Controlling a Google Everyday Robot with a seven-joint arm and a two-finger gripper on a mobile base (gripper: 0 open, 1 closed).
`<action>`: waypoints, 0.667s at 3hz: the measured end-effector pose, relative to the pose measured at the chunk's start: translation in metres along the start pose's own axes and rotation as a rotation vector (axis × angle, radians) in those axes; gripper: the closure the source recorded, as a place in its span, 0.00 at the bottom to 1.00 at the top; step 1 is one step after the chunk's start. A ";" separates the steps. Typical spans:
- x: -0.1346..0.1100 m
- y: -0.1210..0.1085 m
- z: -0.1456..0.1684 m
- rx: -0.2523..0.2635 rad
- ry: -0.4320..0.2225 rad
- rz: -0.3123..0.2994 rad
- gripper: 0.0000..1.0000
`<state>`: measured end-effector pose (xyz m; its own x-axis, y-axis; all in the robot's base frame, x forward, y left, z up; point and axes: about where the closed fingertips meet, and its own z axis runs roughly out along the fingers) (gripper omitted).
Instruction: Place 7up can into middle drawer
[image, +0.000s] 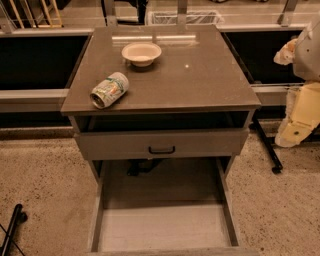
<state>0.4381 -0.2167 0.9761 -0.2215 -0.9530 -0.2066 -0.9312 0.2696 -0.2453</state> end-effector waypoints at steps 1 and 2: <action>-0.009 0.001 0.004 -0.002 0.001 -0.034 0.00; -0.049 0.004 0.019 -0.014 0.005 -0.177 0.00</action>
Offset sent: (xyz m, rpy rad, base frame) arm 0.0249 0.0959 -0.0237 -0.1043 0.0028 0.3335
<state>0.4509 -0.1666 0.9668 -0.0554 -0.9861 -0.1569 -0.9595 0.0960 -0.2647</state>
